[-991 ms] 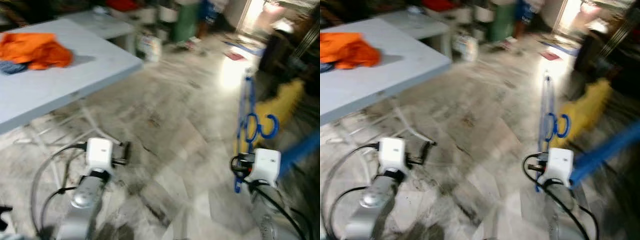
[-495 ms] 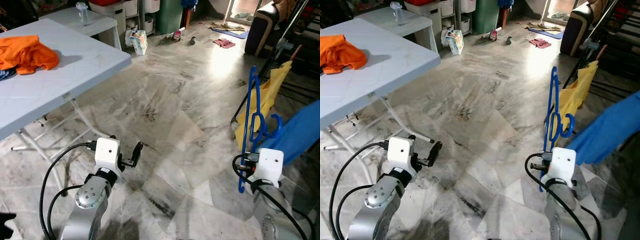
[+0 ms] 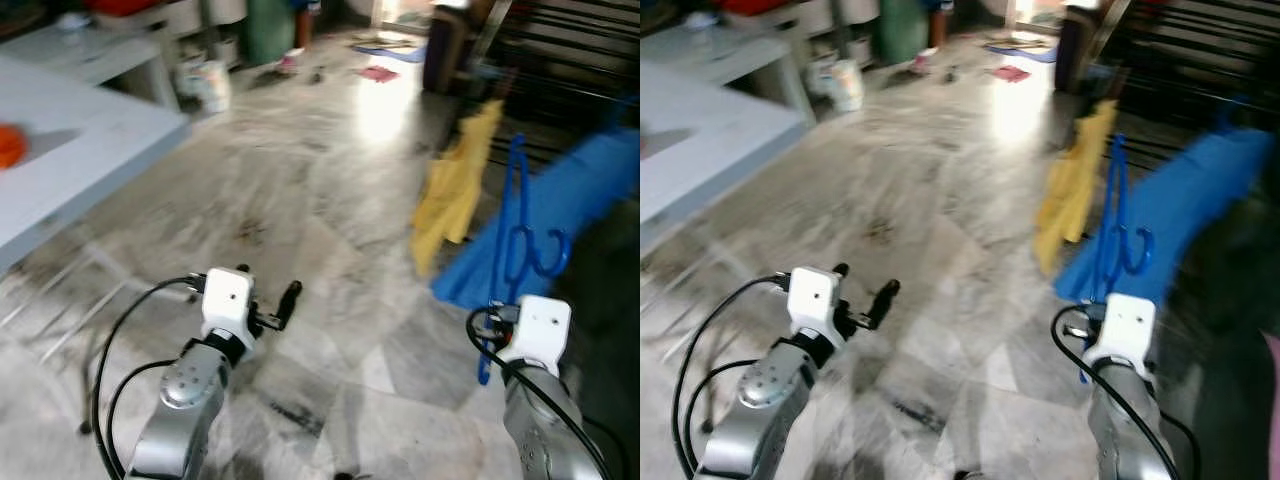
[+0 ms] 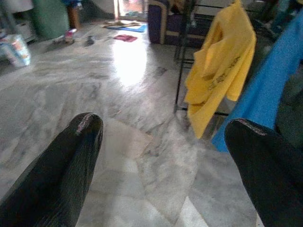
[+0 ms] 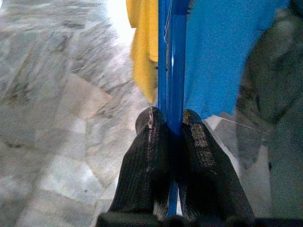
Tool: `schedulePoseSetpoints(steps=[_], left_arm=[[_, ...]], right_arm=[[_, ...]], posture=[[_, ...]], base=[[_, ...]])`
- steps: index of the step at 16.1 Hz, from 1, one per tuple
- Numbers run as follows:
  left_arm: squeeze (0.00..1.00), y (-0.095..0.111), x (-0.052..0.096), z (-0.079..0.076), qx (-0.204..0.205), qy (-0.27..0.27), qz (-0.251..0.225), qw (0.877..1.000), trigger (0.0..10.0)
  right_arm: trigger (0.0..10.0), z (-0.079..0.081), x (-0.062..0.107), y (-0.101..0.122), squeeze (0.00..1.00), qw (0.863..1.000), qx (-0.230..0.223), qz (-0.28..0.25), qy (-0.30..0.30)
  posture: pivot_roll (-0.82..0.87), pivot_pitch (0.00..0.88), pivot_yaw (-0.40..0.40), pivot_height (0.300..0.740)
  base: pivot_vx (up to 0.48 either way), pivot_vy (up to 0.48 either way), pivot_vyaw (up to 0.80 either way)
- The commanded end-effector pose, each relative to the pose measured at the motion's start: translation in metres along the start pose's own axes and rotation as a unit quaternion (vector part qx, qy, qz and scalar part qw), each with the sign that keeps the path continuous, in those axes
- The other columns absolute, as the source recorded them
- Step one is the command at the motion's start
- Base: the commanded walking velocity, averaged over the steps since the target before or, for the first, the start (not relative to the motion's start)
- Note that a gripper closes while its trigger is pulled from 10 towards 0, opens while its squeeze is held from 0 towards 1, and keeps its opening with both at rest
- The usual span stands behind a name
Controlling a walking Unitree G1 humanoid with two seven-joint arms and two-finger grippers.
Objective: Hang hanger
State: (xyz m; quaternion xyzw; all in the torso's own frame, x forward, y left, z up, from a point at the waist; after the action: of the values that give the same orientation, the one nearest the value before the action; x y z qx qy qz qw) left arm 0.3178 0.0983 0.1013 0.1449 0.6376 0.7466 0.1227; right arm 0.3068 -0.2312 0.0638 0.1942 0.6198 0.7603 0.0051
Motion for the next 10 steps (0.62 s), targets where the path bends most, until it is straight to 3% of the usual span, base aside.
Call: schedulePoseSetpoints(steps=[1, 10], left_arm=[[0.00, 0.002, -0.001, -0.006, 0.004, -0.011, -0.004, 1.000, 10.0], [0.00, -0.004, -0.004, -0.020, 0.000, -0.041, 0.004, 0.999, 10.0]], right_arm=[[10.0, -0.006, -0.001, 0.004, 0.00, 1.000, -0.001, -0.005, -0.013], [10.0, -0.005, -0.005, -0.002, 0.00, 1.000, -0.002, 0.007, -0.026]], posture=[[-0.04, 0.073, -0.013, 0.740], [-0.04, 0.055, -0.011, 0.740]], base=[[0.277, 0.000, -0.80], [0.318, 0.000, -0.79]])
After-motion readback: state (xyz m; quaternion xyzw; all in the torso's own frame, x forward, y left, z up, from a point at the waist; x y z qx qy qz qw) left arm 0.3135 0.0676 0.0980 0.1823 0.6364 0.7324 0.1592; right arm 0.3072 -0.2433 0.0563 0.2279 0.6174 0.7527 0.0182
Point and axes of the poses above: a point about 5 cm out from each wrist's last joint towards the gripper, its own x axis pointing back from the gripper into the wrist, its own y axis along the axis of the wrist's last joint, z = x × y, the point moved 6 cm from there along -x, pointing out of the wrist towards the gripper, and after that the axes turned 10 degrees about -x, right-handed, at the moved point
